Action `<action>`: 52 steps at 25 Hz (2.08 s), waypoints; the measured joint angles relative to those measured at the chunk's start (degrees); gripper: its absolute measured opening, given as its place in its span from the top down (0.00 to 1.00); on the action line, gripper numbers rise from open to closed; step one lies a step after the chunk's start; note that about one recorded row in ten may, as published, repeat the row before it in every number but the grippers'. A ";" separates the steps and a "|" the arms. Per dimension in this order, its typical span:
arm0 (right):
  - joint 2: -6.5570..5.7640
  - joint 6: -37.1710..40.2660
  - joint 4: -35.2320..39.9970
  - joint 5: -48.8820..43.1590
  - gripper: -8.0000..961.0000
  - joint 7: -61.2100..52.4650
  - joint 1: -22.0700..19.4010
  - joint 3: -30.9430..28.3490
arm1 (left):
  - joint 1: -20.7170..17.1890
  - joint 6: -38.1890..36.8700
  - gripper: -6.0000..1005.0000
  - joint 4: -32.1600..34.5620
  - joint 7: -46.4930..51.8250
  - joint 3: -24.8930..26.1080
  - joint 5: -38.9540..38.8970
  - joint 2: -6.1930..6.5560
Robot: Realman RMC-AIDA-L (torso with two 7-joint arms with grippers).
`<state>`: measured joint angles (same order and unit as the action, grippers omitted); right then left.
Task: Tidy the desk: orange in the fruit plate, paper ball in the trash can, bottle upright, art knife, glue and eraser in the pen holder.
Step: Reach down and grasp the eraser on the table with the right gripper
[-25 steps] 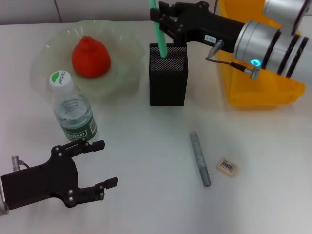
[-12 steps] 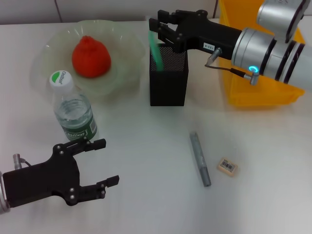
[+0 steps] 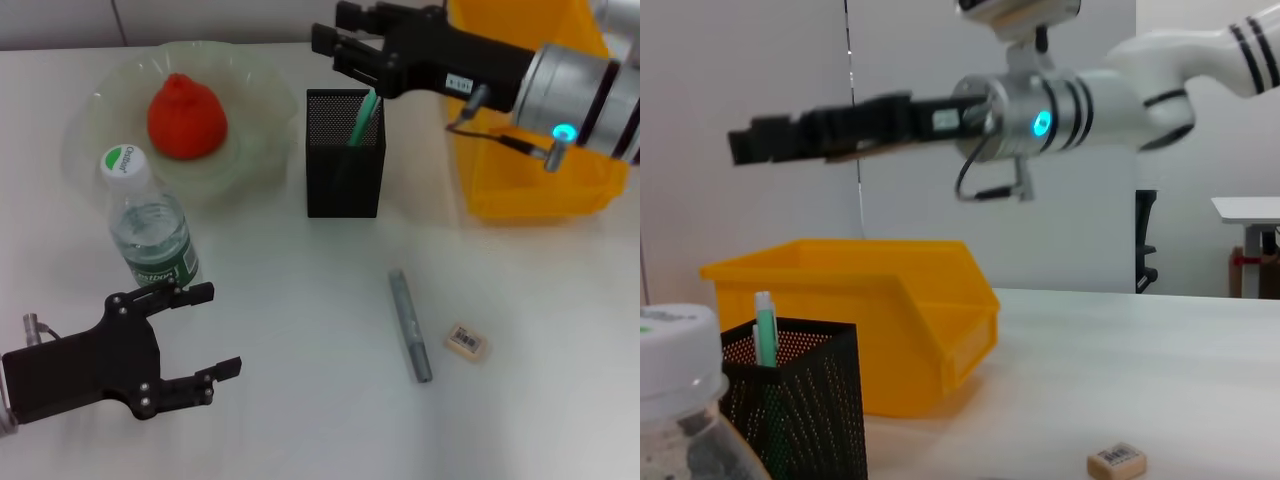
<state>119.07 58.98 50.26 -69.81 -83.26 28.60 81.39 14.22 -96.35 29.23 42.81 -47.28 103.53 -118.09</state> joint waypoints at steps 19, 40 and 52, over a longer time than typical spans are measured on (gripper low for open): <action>0.17 31.56 32.86 -71.78 0.15 -71.87 6.33 4.21 | 0.32 0.02 0.19 0.11 0.07 -0.43 0.00 0.15; 0.54 33.87 26.47 -78.66 0.16 -73.60 8.64 17.43 | 0.67 0.12 0.19 -0.14 0.09 -0.39 0.44 -0.06; 0.55 33.30 24.70 -78.84 0.22 -73.90 9.07 20.15 | 0.46 0.10 0.19 -0.14 0.09 -0.42 0.45 -0.13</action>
<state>119.62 92.27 74.95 -148.65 -157.16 37.67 101.54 14.68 -96.26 29.09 42.89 -47.70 103.98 -118.22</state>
